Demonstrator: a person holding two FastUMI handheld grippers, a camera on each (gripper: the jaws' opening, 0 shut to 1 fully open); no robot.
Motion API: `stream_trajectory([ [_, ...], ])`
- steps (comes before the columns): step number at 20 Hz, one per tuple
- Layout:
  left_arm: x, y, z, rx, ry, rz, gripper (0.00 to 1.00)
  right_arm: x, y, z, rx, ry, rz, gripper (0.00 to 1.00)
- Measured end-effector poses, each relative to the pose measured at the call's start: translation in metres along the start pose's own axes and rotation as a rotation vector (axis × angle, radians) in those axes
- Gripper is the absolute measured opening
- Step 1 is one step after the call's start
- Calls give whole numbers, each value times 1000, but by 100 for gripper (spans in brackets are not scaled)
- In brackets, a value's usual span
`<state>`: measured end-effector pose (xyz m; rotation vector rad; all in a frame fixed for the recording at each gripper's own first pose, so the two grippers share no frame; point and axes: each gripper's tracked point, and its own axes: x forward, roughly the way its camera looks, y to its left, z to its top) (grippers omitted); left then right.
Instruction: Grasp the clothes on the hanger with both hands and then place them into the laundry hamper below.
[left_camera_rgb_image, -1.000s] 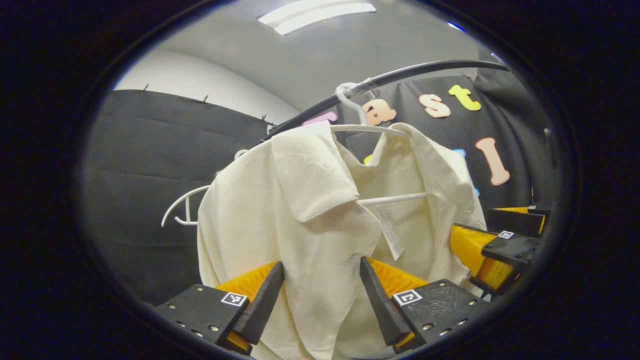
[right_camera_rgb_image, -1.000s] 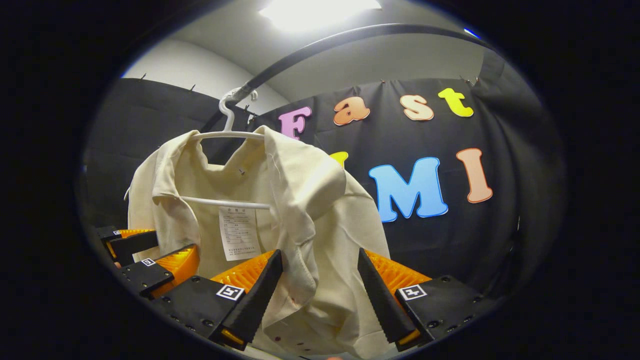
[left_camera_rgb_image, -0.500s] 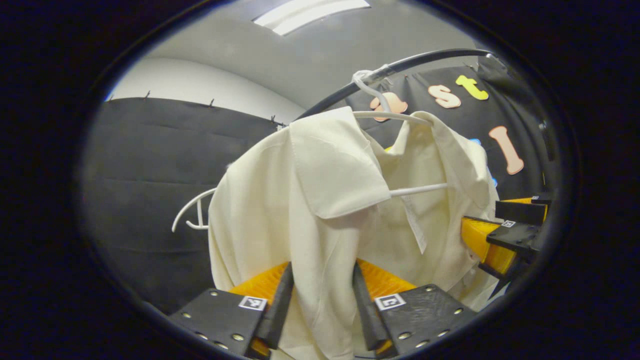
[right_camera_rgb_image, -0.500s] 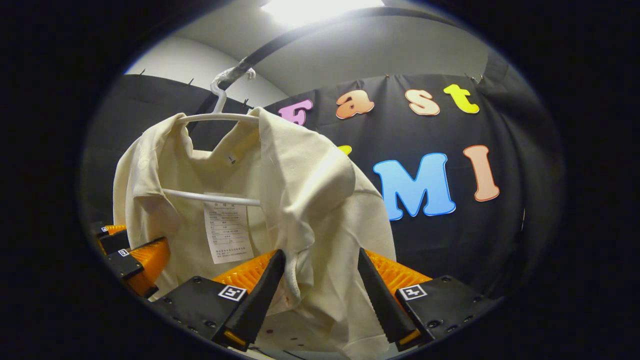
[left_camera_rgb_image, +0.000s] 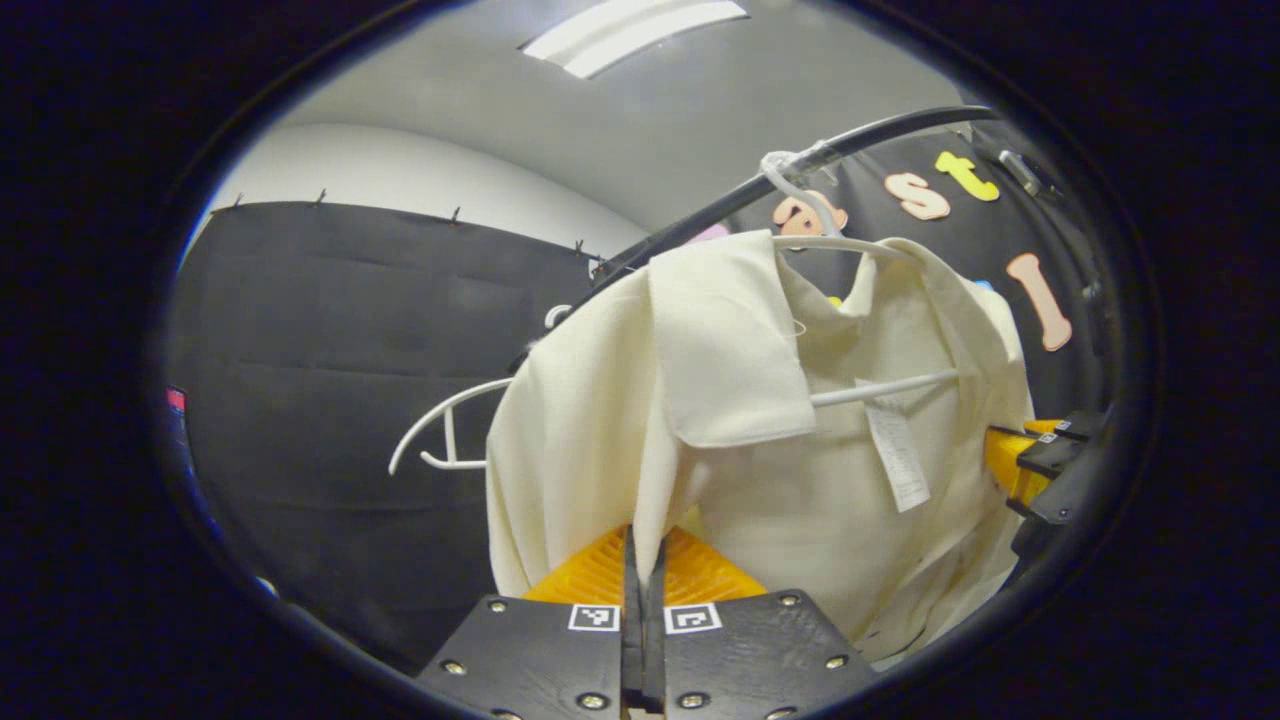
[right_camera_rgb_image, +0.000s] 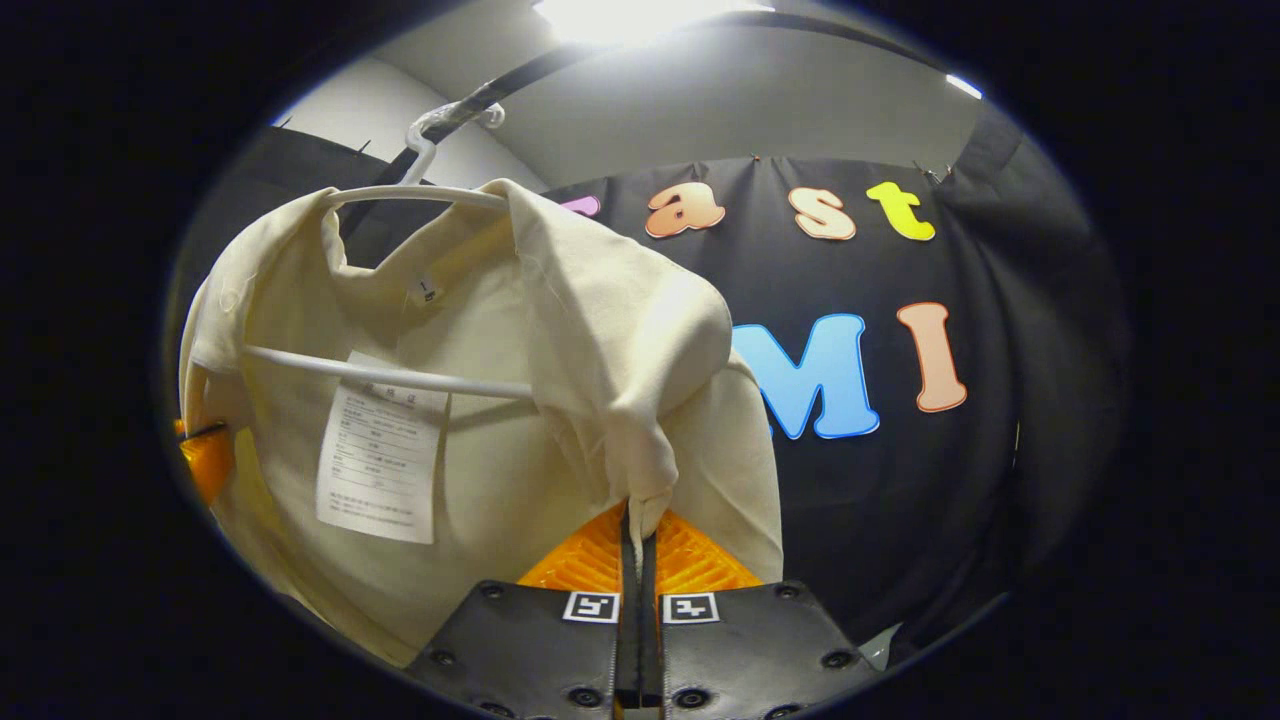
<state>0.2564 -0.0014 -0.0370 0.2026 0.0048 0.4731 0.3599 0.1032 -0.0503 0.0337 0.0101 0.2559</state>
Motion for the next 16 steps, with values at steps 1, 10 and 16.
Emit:
stream_trajectory([
  [1,-3,6,3,3,-6,14,0,-2,-10,6,-8,-26,-24,2],
  [10,-24,32,26,12,-42,49,1,-12,-17,8,242,29,70,2],
  [16,-27,37,29,18,-46,44,1,-20,11,18,305,52,158,32],
])
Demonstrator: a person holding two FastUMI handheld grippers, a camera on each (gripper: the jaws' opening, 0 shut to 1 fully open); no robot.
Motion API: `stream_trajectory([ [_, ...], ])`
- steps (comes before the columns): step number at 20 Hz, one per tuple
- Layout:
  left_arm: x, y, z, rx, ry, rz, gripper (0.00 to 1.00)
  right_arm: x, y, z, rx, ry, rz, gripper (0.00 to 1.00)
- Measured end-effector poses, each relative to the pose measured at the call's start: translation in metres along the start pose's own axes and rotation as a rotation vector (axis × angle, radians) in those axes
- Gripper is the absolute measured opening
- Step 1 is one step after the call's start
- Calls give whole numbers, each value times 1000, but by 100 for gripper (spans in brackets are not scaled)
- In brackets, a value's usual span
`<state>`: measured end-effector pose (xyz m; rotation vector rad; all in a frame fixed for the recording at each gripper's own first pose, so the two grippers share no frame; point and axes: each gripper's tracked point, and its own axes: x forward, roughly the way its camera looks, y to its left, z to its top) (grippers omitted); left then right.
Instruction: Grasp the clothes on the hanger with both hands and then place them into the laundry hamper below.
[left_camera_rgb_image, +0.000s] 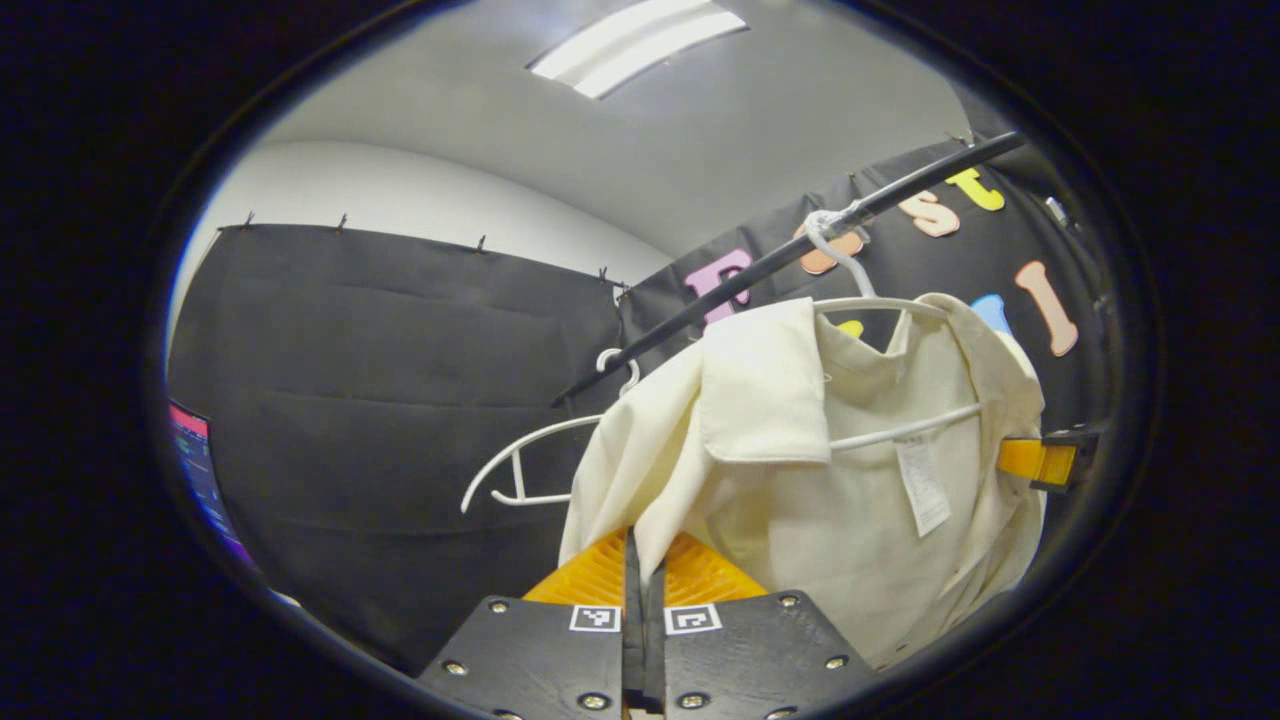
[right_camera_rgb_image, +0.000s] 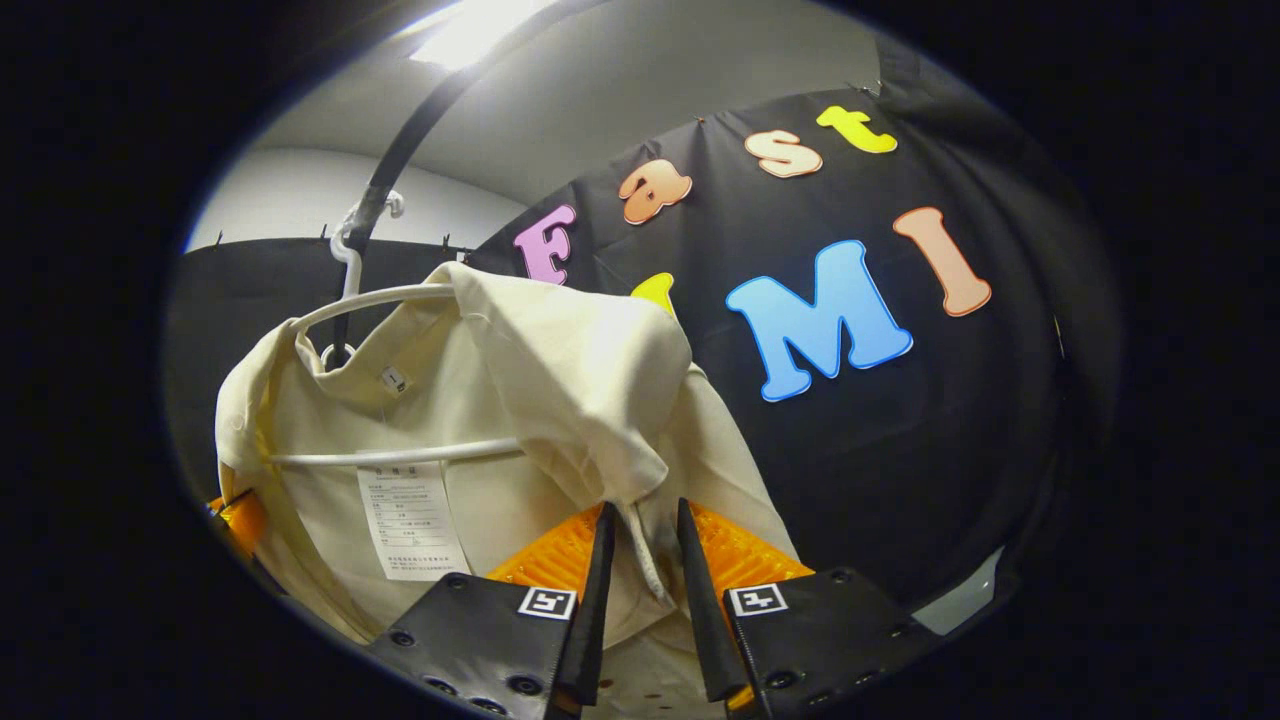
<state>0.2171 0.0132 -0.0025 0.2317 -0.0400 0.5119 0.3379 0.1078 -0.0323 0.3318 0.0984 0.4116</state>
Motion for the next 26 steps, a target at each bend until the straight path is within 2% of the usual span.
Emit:
stream_trajectory([
  [1,0,0,0,-3,4,-2,1,-2,8,4,-23,-16,15,41],
  [2,1,0,-1,-5,9,0,1,0,16,9,-46,-38,33,44],
  [3,2,0,0,-10,11,1,1,2,18,15,-76,-57,26,41],
  [4,2,0,-1,-16,15,2,1,5,14,16,-114,-55,-3,48],
  [5,2,-1,0,-27,19,1,1,10,10,14,-155,-52,-17,48],
  [6,1,0,1,-36,18,1,1,8,0,20,-192,-58,-75,41],
  [7,-1,4,4,-40,8,2,1,6,-7,24,-219,-81,-116,2],
  [9,-6,18,15,-35,-25,9,1,1,-10,27,-266,-84,-135,0],
  [10,-11,26,25,-34,-49,16,2,-3,-14,33,-277,-98,-158,2],
  [15,-10,52,44,-15,-77,43,2,-4,-46,76,-299,-190,-222,2],
  [17,-2,59,47,-18,-89,56,2,0,-54,86,-310,-201,-230,5],
  [19,6,66,53,-13,-108,58,2,0,-60,93,-317,-208,-239,0],
  [26,40,88,63,-45,-131,86,1,29,-72,117,-330,-222,-235,2],
])
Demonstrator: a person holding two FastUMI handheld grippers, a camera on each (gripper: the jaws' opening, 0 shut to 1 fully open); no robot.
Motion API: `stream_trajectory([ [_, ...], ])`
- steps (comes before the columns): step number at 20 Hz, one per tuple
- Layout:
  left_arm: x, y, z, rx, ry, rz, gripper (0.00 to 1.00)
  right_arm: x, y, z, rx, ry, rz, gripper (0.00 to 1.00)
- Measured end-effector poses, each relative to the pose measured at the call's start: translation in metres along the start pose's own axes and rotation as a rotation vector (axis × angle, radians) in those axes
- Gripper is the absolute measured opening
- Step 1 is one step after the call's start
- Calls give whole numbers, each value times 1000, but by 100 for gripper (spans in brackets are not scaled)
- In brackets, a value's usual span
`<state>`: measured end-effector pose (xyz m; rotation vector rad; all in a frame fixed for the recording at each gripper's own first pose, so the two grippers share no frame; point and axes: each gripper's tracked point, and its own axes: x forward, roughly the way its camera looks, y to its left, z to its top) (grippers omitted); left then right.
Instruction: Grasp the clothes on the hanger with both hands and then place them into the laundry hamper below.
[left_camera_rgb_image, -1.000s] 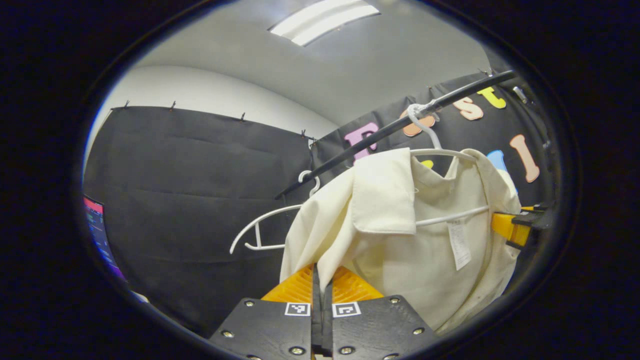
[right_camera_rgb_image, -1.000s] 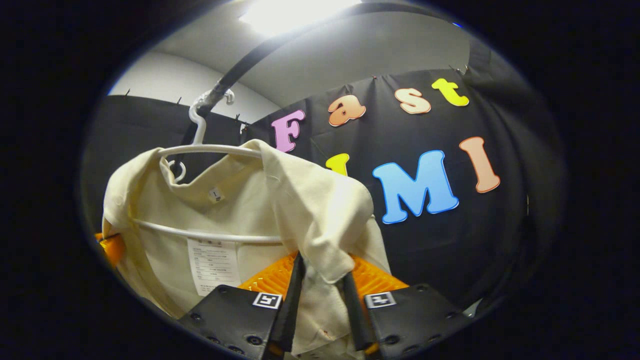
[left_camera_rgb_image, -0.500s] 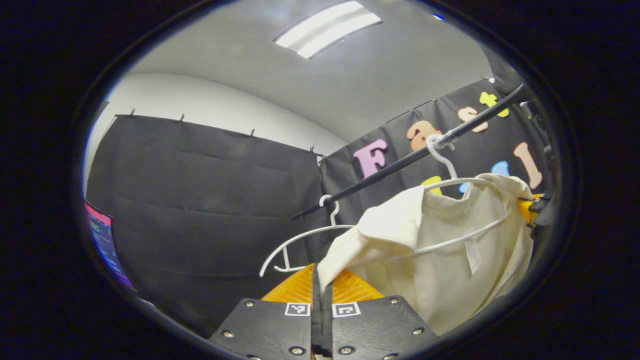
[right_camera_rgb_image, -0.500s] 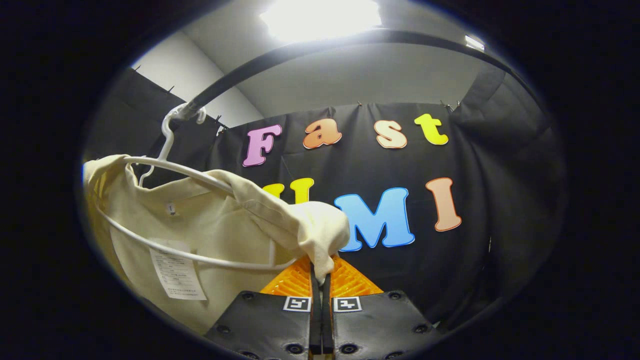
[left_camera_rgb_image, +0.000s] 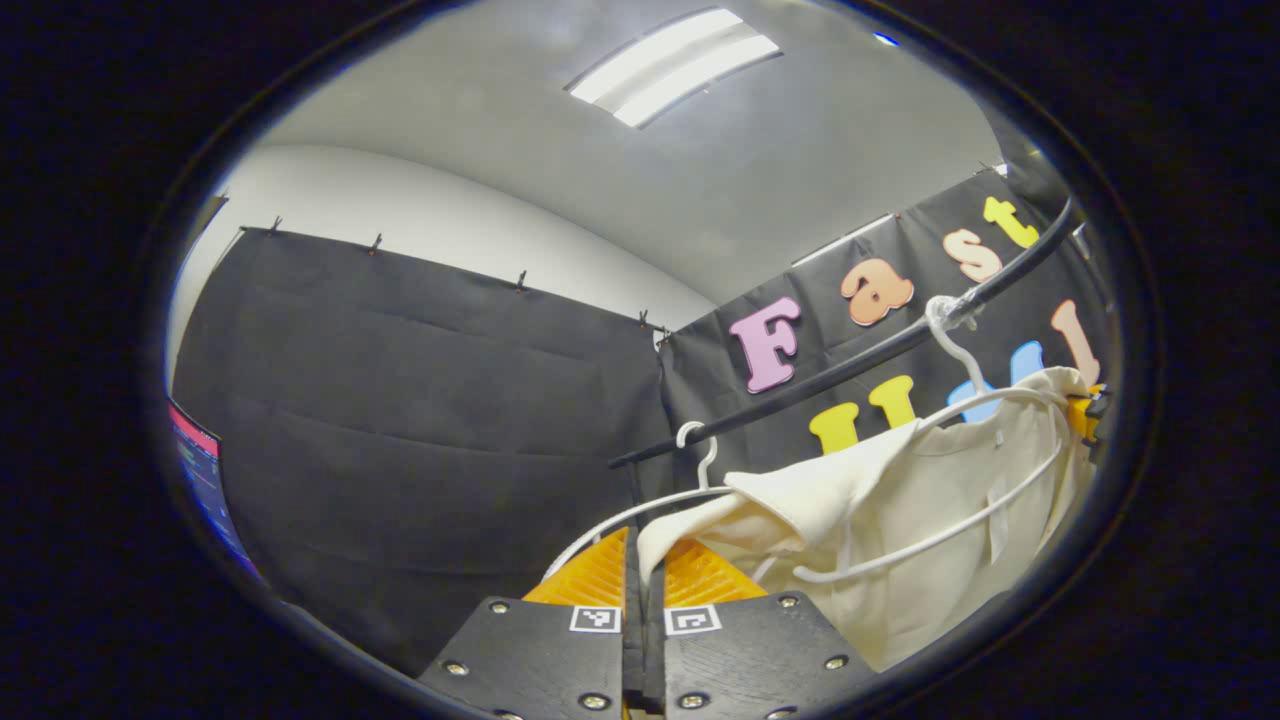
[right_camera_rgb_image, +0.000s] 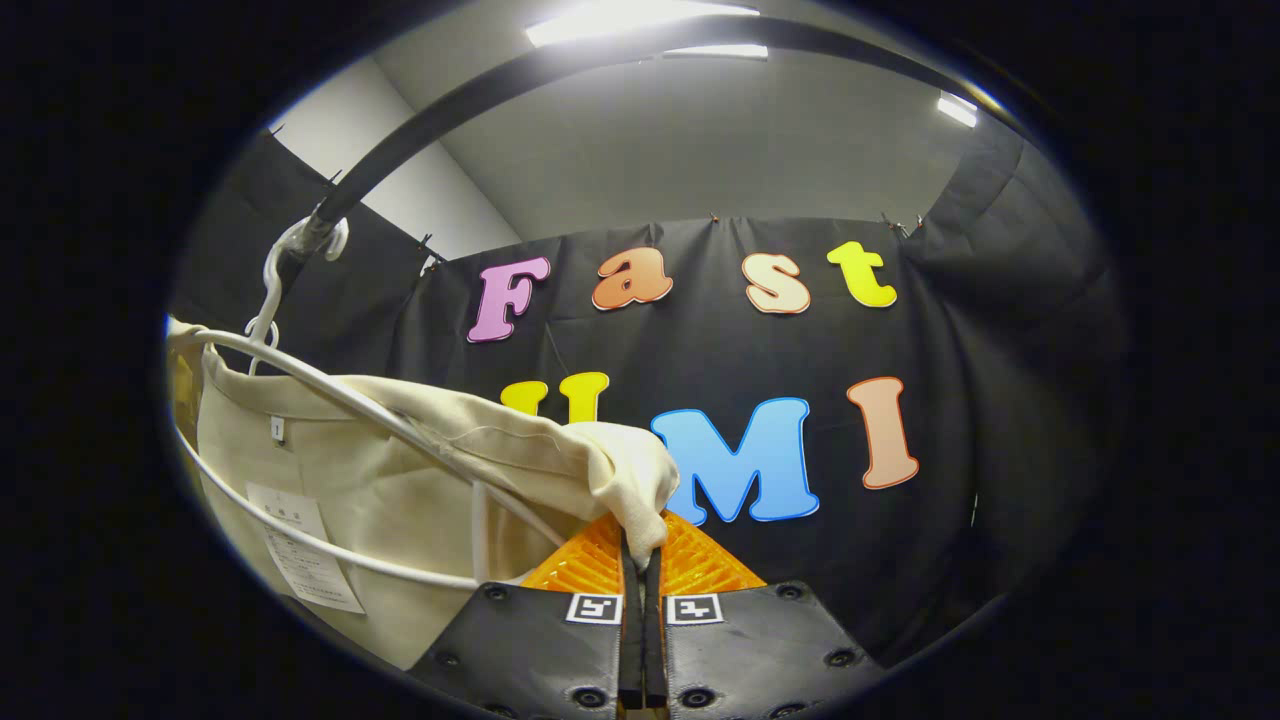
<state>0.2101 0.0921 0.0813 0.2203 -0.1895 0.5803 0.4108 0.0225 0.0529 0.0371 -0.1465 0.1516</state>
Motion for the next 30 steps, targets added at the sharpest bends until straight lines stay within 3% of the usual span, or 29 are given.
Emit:
stream_trajectory([
  [5,16,-9,-28,-22,42,-57,1,28,1,-45,9,105,49,0],
  [10,11,-25,-52,-10,57,-93,1,19,13,-88,19,195,98,2],
  [17,27,-37,-86,-83,140,-83,2,-4,44,-128,-29,285,176,2],
  [19,30,-16,-100,-122,183,-56,1,-12,47,-140,-24,317,181,2],
  [22,22,8,-119,-182,241,-35,3,-24,58,-145,-20,317,199,2],
  [30,-27,-2,-146,-92,267,-89,1,-90,102,-139,-2,272,284,2],
])
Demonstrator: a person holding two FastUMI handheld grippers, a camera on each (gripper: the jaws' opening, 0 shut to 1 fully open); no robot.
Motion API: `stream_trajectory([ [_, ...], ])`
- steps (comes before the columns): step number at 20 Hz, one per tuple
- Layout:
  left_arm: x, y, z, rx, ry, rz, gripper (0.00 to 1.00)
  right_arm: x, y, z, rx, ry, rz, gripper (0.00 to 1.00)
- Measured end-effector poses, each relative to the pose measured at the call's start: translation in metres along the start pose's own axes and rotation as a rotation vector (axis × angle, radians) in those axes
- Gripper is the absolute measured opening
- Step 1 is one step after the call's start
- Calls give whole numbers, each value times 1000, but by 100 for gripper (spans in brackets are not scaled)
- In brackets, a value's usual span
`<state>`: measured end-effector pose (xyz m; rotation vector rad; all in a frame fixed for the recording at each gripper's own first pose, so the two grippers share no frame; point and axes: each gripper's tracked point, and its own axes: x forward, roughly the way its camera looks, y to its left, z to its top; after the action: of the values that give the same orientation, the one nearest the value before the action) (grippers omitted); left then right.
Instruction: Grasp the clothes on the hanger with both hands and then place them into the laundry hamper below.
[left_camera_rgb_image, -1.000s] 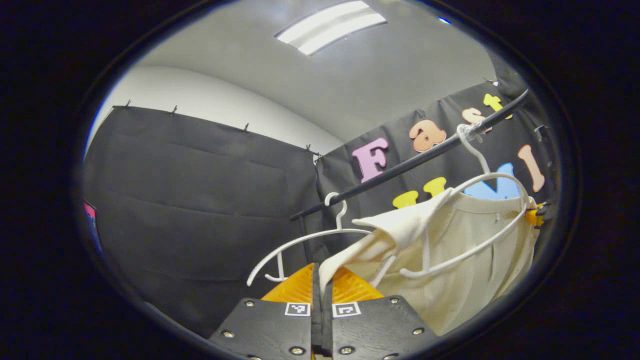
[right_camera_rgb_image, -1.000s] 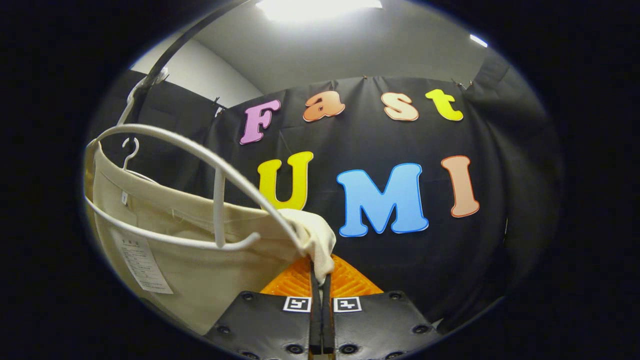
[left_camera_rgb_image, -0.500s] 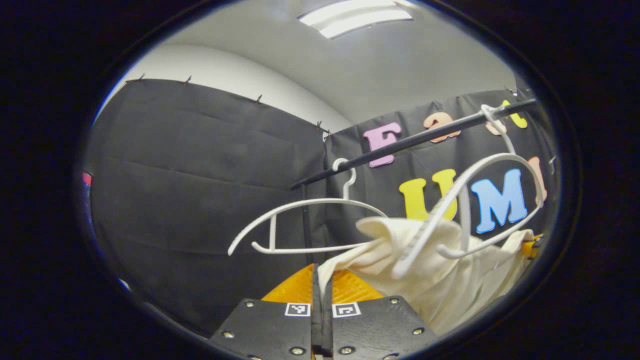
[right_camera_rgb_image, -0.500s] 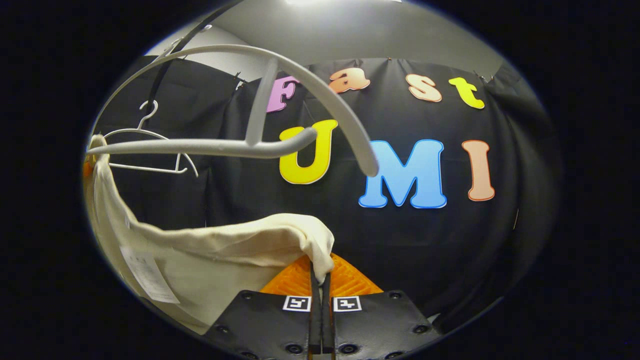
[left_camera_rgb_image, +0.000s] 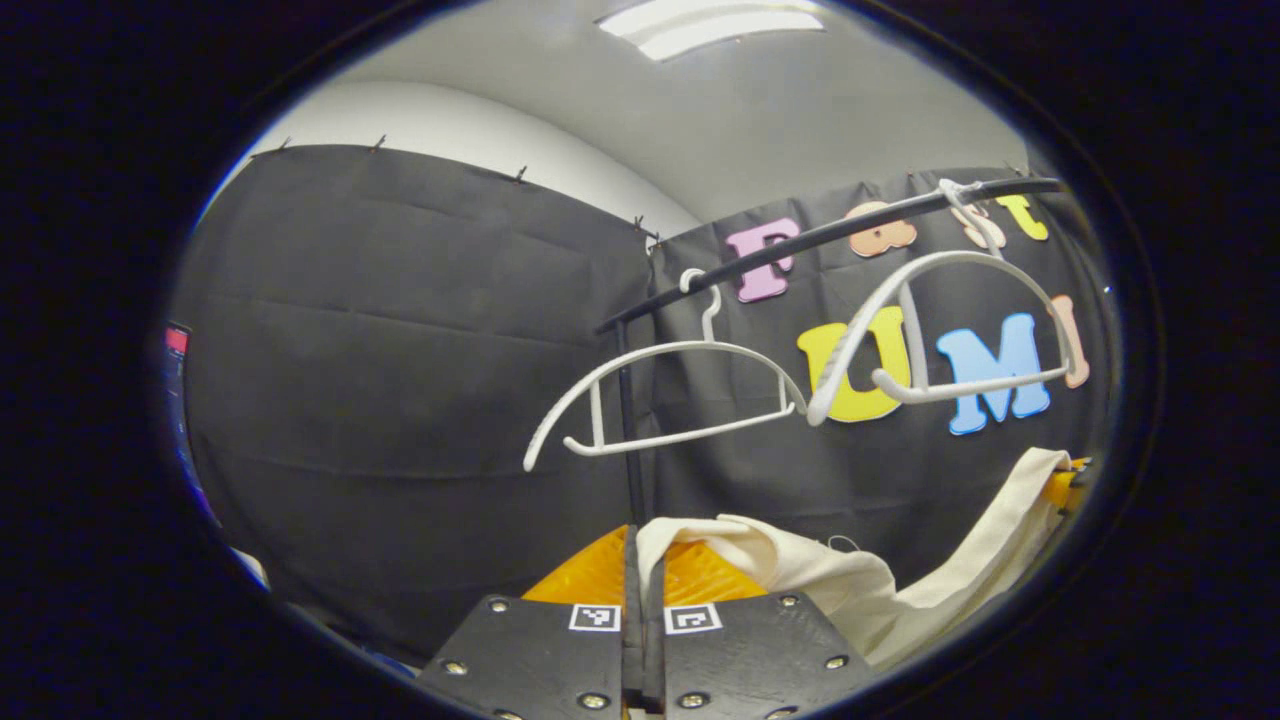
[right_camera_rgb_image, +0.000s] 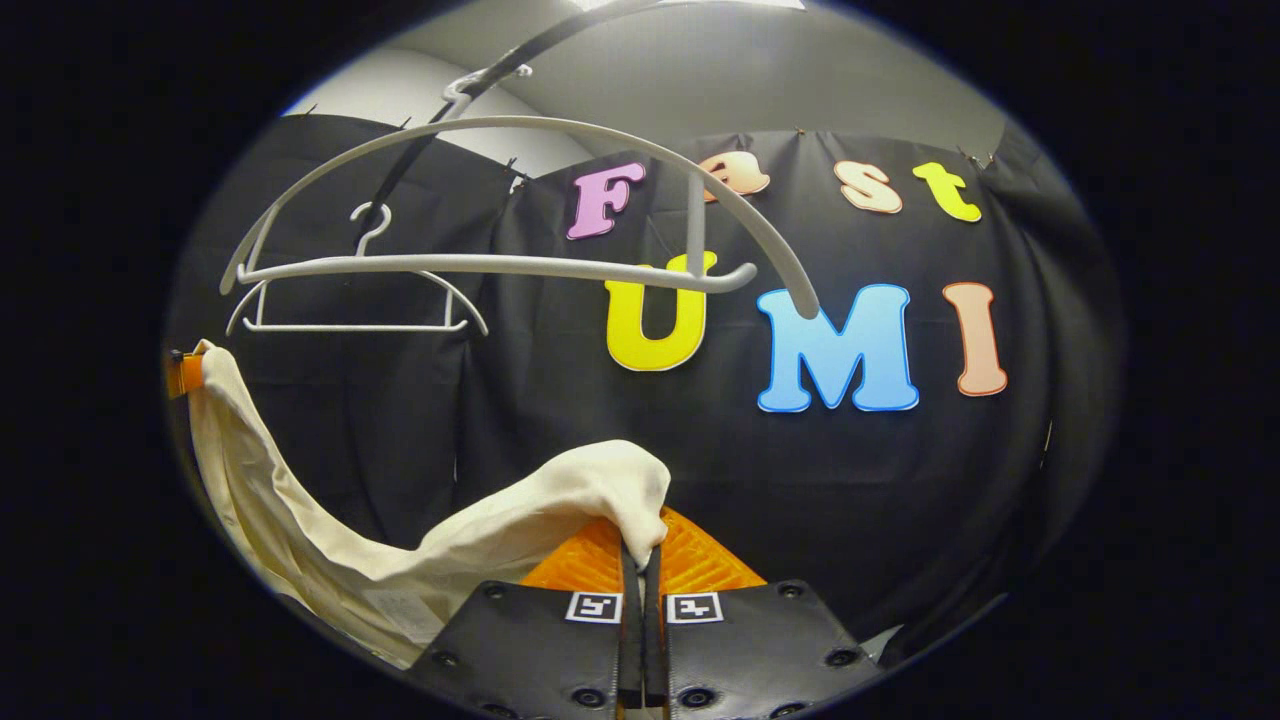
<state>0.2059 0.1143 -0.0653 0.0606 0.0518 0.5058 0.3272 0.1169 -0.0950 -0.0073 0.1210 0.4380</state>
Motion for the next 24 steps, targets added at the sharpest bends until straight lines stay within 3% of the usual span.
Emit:
stream_trajectory([
  [11,-63,-7,-30,3,64,-155,0,-84,122,5,38,23,178,0],
  [19,-111,22,-24,-29,47,-215,1,-146,219,10,48,24,326,0],
  [24,-110,7,-76,-26,96,-250,1,-145,236,-51,54,113,335,2],
])
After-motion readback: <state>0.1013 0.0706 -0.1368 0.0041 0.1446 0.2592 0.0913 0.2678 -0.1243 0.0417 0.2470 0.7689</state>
